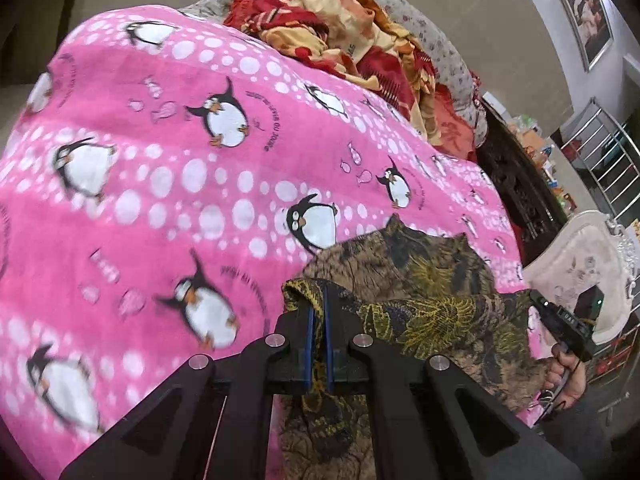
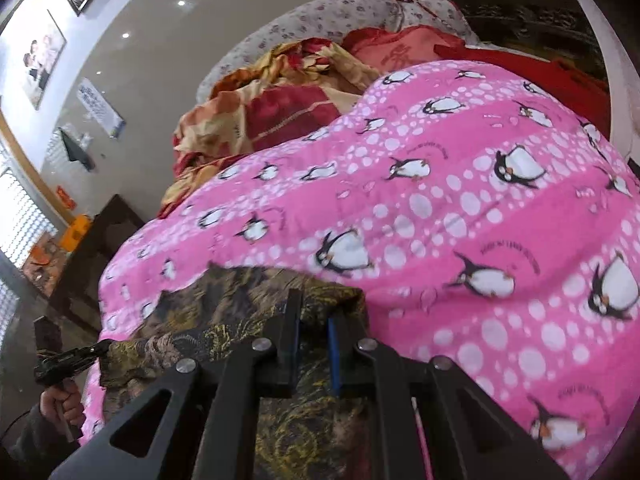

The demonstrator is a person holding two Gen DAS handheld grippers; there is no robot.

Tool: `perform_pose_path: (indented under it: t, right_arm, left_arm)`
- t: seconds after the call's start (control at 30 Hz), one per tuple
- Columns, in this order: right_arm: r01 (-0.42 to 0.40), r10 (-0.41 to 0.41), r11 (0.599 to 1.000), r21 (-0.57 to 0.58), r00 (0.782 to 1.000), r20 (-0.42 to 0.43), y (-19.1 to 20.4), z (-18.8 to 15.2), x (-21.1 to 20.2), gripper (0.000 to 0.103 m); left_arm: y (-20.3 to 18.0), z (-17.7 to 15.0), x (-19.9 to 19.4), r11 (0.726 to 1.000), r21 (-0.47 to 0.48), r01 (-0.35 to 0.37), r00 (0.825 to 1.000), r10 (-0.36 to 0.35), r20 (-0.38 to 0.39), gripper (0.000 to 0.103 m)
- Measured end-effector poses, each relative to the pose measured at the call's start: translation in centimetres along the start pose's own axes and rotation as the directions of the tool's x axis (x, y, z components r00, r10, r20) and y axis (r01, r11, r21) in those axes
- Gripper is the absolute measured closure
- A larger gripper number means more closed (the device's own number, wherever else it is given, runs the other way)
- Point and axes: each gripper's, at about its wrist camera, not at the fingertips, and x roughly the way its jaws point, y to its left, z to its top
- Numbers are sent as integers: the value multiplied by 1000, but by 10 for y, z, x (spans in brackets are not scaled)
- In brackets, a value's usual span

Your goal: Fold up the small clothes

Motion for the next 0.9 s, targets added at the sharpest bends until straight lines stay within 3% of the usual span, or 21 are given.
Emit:
perform_pose_path:
  t: [0.2, 0.33, 0.37, 0.4, 0.43, 0.53, 0.6, 0.67, 0.73, 0.8, 0.83, 0.87, 0.9]
  right_arm:
    - [73, -76, 994, -77, 997, -32, 2, 14, 29, 91]
    - [125, -140, 983, -132, 983, -116, 0, 22, 52, 91]
    - [125, -139, 986, -113, 981, -132, -3, 24, 54, 91]
    - [115, -126, 990, -86, 981, -144, -7, 25, 55, 91]
    - [88, -94, 995, -45, 983, -159, -11, 26, 53, 85]
    - [-2, 10, 999, 51, 988, -157, -18, 26, 36, 82]
    - [-31, 34, 999, 30, 995, -92, -8, 26, 10, 78]
    - [-27, 26, 999, -26, 998, -53, 11, 23, -6, 70]
    - [-28, 17, 995, -99, 993, -113, 35, 17, -1, 70]
    - [5, -62, 972, -234, 969, -238, 66, 3, 22, 70]
    - [39, -126, 950, -309, 956, -265, 77, -3, 33, 69]
    - [111, -247, 905, -410, 923, -296, 87, -12, 51, 66]
    - [171, -340, 871, -461, 886, -314, 88, -18, 66, 61]
  left_arm:
    - [13, -9, 36, 999, -27, -25, 996, 22, -84, 103]
    - [14, -8, 26, 1000, 17, -15, 995, 17, -94, 101]
    - [14, -5, 20, 998, 41, -47, 995, 51, -91, 85]
    - [14, -1, 11, 994, 72, -87, 993, 92, -75, 78]
    - [17, 3, 2, 989, 92, -112, 991, 118, -57, 78]
    - [13, 10, -23, 967, 119, -226, 974, 226, 10, 78]
    - [-5, 7, -37, 981, 130, -146, 989, 141, 52, 78]
    - [-43, -3, -37, 979, 200, -44, 998, 35, 50, 78]
    - [-87, -22, -20, 952, 300, 66, 998, -59, -33, 78]
    - [-128, -50, 17, 898, 407, 165, 974, -84, -210, 83]
    - [-140, -62, 34, 871, 463, 167, 963, -42, -268, 86]
    - [-148, -77, 62, 837, 535, 113, 948, 70, -310, 90]
    - [-149, -81, 77, 826, 558, 76, 937, 132, -323, 91]
